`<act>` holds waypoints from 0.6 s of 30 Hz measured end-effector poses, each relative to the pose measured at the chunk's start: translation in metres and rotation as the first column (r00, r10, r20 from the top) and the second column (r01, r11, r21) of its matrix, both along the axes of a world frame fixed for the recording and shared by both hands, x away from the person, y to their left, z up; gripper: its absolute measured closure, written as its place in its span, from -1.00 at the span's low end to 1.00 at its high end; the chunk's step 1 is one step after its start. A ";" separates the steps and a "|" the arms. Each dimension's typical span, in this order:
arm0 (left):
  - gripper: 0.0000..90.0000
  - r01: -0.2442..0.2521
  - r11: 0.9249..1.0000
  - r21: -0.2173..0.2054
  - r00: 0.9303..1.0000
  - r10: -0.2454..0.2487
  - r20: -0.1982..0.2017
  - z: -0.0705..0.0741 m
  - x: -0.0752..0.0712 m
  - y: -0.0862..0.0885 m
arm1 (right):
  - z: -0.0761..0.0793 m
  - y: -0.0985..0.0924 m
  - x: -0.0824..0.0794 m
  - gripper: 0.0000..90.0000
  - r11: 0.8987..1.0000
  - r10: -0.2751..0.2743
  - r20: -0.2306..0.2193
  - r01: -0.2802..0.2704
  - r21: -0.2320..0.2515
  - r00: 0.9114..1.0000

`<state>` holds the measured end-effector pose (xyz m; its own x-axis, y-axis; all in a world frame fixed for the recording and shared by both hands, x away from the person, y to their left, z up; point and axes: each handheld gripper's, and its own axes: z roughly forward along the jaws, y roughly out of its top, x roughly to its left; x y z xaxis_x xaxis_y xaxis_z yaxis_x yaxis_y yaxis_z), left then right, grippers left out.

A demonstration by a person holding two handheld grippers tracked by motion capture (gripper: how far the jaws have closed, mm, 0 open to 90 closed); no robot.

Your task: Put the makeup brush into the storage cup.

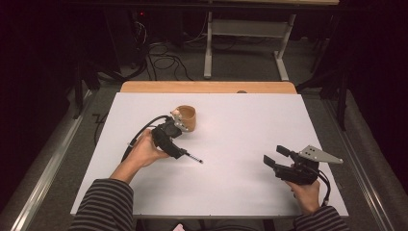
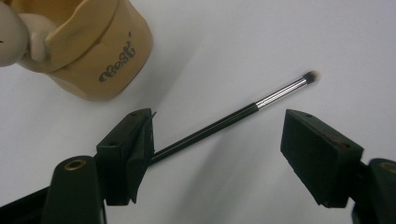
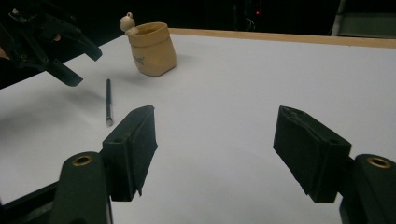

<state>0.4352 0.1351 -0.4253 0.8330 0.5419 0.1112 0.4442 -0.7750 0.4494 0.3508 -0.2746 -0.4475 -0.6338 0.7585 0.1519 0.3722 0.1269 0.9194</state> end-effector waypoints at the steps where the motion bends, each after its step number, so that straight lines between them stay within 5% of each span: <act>1: -0.41 0.000 1.000 0.008 1.000 0.000 -0.005 -0.001 0.001 -0.001 | 0.000 0.000 0.000 -0.30 1.000 0.000 -0.001 0.000 -0.002 1.000; 18: -0.33 0.017 0.998 0.056 0.998 -0.014 -0.060 -0.017 0.007 -0.010 | 0.000 0.000 -0.001 -0.29 1.000 -0.004 -0.015 0.004 -0.012 1.000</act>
<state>0.4423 0.1249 -0.4420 0.8473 0.5232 0.0908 0.4569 -0.8054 0.3777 0.3502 -0.2747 -0.4480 -0.6286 0.7627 0.1520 0.3863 0.1366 0.9122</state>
